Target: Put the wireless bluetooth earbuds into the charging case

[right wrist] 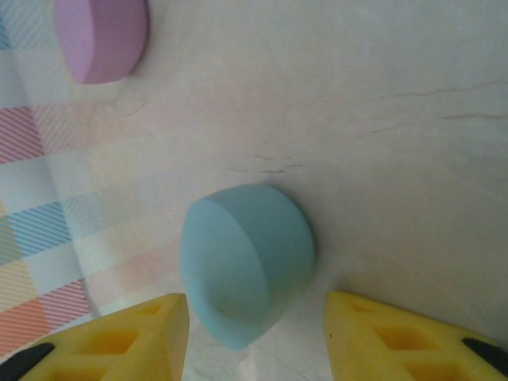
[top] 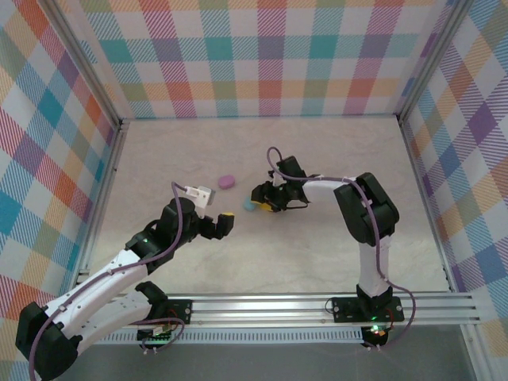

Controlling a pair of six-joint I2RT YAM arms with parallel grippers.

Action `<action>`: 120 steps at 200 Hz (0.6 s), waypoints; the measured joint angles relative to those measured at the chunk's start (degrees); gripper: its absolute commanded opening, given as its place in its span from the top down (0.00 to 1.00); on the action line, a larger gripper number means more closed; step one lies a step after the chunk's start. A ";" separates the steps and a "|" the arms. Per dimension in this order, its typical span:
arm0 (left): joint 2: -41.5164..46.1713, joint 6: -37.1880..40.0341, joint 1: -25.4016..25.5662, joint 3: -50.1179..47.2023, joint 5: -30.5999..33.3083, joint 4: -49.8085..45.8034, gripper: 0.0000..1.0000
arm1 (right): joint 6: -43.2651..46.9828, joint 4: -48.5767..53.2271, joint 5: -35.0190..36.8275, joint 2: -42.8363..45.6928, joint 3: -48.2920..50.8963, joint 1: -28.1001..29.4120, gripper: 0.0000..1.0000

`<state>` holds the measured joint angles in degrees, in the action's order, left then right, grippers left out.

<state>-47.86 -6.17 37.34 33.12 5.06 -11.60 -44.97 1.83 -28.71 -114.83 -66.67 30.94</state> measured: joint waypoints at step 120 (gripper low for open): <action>-10.43 -0.44 -12.76 2.25 4.11 6.43 0.00 | 25.14 9.64 30.73 32.79 6.93 -0.98 0.00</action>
<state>-58.28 -6.61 24.58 35.38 9.17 -5.17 -19.84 11.46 2.02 -82.04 -59.75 29.95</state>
